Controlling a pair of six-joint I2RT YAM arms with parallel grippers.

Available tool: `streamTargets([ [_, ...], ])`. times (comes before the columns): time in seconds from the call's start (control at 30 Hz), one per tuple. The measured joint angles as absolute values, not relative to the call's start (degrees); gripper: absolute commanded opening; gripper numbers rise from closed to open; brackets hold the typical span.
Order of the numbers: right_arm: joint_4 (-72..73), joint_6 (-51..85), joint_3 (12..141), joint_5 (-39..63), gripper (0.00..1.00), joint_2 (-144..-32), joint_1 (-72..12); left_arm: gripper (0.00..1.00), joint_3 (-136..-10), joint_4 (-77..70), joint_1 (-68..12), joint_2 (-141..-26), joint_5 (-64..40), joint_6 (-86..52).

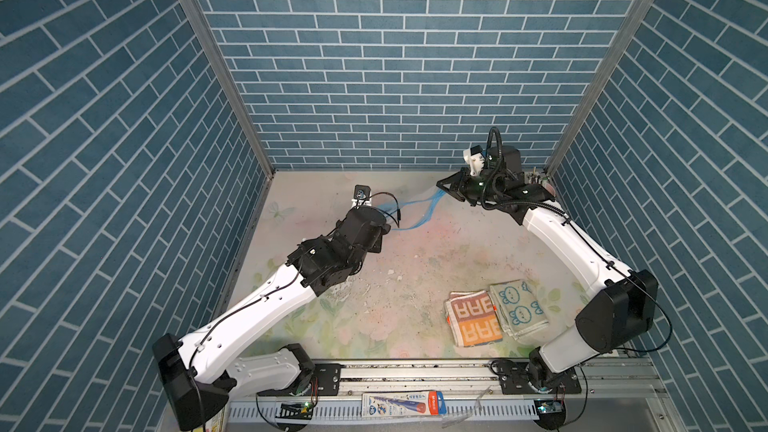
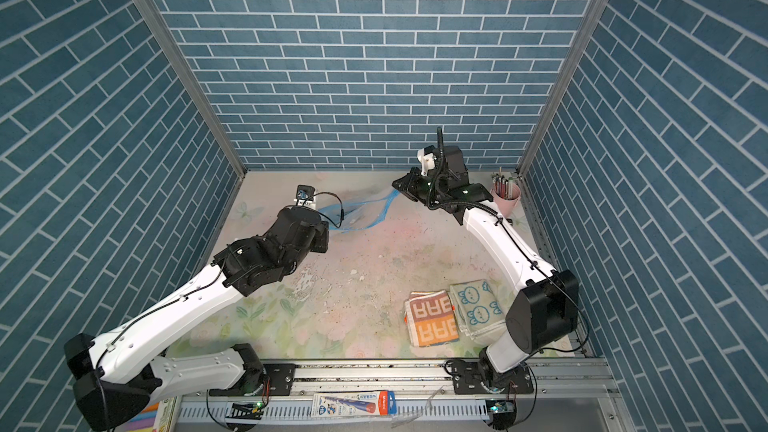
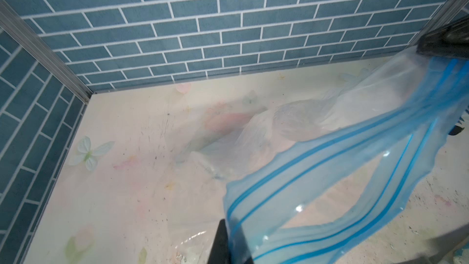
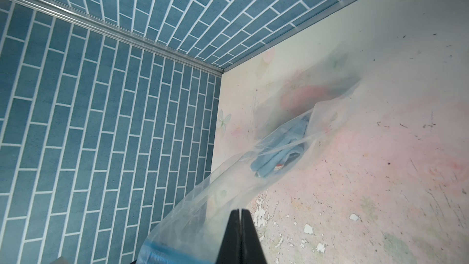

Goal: Place the folded towel into the vacuum bag
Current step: Adjust the vacuum bag at the center of the board.

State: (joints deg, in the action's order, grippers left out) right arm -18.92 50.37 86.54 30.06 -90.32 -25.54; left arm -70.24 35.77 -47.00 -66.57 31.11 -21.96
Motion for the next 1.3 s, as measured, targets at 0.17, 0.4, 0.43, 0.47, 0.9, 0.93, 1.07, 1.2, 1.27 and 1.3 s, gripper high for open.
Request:
streamTargets([
  [0.17, -19.8, 49.0, 90.4, 30.7, 0.0, -91.2, -25.5, 0.0, -73.6, 35.4, -47.0, -67.5, 33.3, -18.4],
  [0.4, -22.6, 47.4, 98.7, 31.4, 0.0, -93.3, -25.5, 0.0, -75.2, 34.8, -47.0, -67.9, 35.6, -14.9],
  [0.43, -22.8, 47.1, 99.8, 31.4, 0.0, -93.7, -25.5, 0.0, -75.4, 34.8, -47.0, -67.9, 36.0, -14.4],
  [0.47, -23.1, 47.0, 100.9, 31.6, 0.0, -94.1, -25.5, 0.0, -75.5, 34.9, -46.9, -67.9, 36.3, -14.0],
  [0.9, -27.6, 45.5, 112.2, 32.9, 0.0, -98.7, -25.5, 0.0, -79.0, 32.1, -45.8, -67.2, 37.5, -9.0],
  [0.93, -27.9, 45.1, 113.7, 33.0, 0.0, -99.5, -25.5, 0.0, -79.5, 31.7, -45.2, -67.3, 37.3, -8.4],
  [1.07, -28.6, 44.4, 120.3, 33.8, 0.0, -103.4, -25.8, 0.0, -80.7, 30.0, -42.3, -67.9, 36.1, -6.7],
  [1.2, -28.8, 44.4, 126.5, 34.4, 0.0, -108.6, -26.0, 0.0, -80.9, 27.6, -38.9, -69.1, 34.6, -4.4],
  [1.27, -29.2, 44.4, 130.6, 34.5, 0.0, -112.0, -26.1, 0.0, -81.5, 26.6, -36.6, -70.2, 33.3, -3.2],
  [1.3, -29.6, 44.4, 133.1, 34.6, 0.0, -114.0, -26.2, 0.0, -82.0, 26.1, -35.4, -70.9, 32.7, -2.7],
])
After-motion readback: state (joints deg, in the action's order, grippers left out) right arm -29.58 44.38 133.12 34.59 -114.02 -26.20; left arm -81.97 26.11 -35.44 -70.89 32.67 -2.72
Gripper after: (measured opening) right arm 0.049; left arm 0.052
